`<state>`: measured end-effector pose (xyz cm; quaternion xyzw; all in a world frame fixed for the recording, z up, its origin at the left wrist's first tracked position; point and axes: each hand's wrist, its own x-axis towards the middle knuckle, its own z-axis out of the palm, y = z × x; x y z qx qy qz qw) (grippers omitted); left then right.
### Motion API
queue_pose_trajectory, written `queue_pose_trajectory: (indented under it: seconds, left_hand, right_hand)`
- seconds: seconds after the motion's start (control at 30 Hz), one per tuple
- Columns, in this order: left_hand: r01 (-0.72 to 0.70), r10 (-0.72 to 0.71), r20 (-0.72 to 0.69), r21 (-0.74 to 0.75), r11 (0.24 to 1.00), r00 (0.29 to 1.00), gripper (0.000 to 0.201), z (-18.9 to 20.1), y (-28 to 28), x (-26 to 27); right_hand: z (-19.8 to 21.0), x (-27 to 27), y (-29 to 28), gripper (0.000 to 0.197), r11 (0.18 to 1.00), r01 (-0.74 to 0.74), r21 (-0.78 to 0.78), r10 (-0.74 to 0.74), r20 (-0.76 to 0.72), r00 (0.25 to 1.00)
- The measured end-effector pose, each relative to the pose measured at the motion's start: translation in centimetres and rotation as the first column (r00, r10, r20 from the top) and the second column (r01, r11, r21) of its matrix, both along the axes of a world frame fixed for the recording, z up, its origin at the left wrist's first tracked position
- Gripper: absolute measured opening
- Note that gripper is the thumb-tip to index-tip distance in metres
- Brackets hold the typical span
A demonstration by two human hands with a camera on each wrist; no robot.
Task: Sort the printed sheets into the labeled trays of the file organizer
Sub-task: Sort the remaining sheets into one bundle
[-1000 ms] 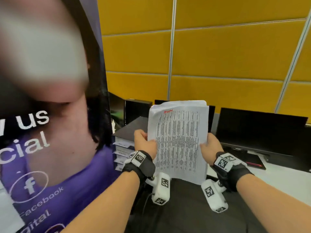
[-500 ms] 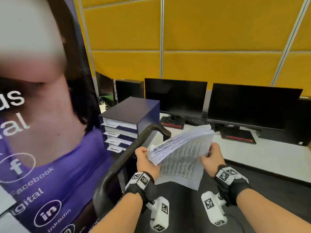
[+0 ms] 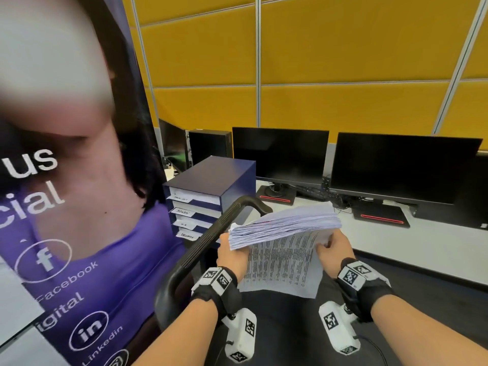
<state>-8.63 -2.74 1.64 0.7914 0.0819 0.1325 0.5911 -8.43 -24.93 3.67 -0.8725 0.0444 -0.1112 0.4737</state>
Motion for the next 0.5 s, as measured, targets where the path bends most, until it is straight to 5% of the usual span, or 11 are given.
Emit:
queue_pose_trajectory:
  seconds: [0.07, 0.23, 0.5]
  left_hand:
    - [0.014, -0.014, 0.073, -0.007, 1.000, 0.997, 0.009, 1.0, 0.0, -0.9]
    - [0.088, -0.089, 0.062, 0.017, 0.996, 0.994, 0.044, 0.1, 0.9, -1.6]
    - [0.050, -0.047, -0.021, 0.173, 0.984, 0.999, 0.034, 0.7, 1.3, -2.0]
  right_hand:
    - [0.1, -0.1, 0.2, 0.031, 1.000, 0.003, -0.002, -0.003, 0.017, 1.000]
    - [-0.4, 0.0, 0.6, 0.023, 0.999, 0.015, 0.035, -0.016, 0.029, 0.999]
    - [-0.5, -0.4, 0.3, 0.031, 0.998, -0.002, 0.070, 0.002, 0.001, 1.000]
